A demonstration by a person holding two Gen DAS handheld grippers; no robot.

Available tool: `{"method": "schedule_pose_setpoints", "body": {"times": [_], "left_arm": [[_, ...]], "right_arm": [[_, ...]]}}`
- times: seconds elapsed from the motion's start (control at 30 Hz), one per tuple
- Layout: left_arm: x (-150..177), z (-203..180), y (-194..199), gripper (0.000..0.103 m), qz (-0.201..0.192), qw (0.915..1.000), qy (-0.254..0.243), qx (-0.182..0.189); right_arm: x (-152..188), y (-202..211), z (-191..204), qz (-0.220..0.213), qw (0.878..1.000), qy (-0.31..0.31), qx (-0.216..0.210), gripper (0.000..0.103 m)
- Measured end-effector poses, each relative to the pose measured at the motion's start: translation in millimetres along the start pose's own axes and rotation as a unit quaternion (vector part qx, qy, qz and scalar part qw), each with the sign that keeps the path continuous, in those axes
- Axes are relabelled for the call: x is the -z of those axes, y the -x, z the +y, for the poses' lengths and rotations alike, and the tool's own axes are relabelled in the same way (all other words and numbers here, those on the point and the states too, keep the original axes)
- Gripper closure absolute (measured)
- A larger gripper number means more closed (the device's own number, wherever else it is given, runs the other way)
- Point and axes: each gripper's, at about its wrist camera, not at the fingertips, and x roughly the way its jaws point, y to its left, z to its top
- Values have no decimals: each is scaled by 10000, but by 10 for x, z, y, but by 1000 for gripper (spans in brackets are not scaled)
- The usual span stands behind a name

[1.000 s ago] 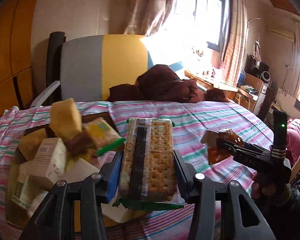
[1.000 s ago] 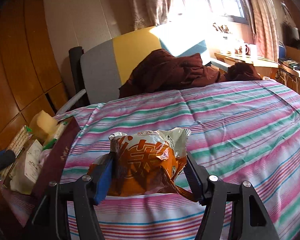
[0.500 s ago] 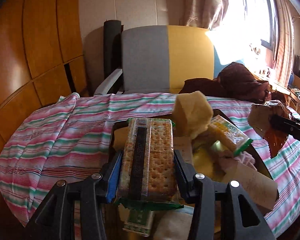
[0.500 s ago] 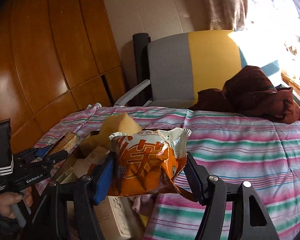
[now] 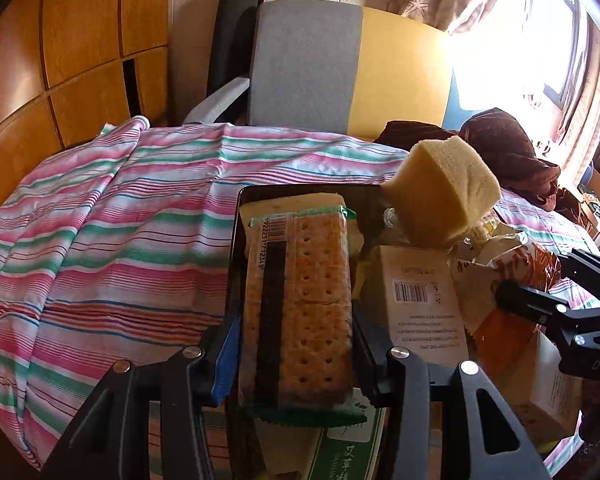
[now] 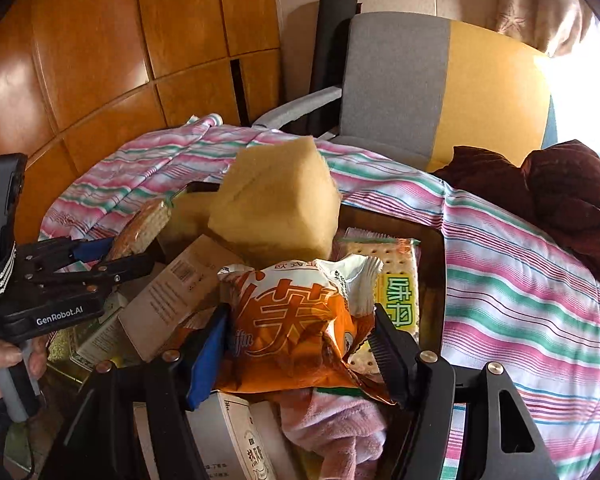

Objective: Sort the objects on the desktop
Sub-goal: 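Carry the crackers and snack bag over the gold tray and lower them, then open both tools over the tray and pull them back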

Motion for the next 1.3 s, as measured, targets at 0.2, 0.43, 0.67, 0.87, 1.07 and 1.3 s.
{"method": "schedule_pose_setpoints", "body": {"times": [0.2,0.43,0.67,0.87,1.07,1.3], "left_arm": [[17,45,61,52,-78,9998,172,34],[57,-17,211,48,-343,9992,141,-114],[167,-124,451,48,-716,9968,58,-352],[387,-240,745,47,-998,9941,164,-387],[681,-349,1069,41,-1040,9922,289,-632],[827,-711,1460,40,-1337,9826,47,-1289]], "right_arm": [[34,19,-125,-9,9994,-312,-138,31],[74,249,-190,-506,9965,-578,-323,29],[212,545,-182,-884,9938,-648,-197,29],[392,826,33,-1114,9927,-454,-32,29],[573,1003,270,-1162,9927,-291,166,27],[701,1140,402,-1186,9904,-421,571,16]]}}
